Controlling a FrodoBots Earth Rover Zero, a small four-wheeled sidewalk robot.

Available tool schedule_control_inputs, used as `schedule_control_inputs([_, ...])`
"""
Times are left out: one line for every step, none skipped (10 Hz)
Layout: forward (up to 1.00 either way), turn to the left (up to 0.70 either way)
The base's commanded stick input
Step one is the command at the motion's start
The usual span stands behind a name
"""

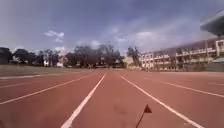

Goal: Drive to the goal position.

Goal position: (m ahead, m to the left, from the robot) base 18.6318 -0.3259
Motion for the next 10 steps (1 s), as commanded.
schedule_control_inputs([0.7, 0.0])
schedule_control_inputs([0.7, 0.0])
schedule_control_inputs([0.7, 0.0])
schedule_control_inputs([0.7, 0.0])
schedule_control_inputs([0.7, 0.0])
schedule_control_inputs([0.7, 0.0])
schedule_control_inputs([0.7, 0.0])
schedule_control_inputs([0.7, 0.0])
schedule_control_inputs([0.7, 0.0])
schedule_control_inputs([0.7, 0.0])
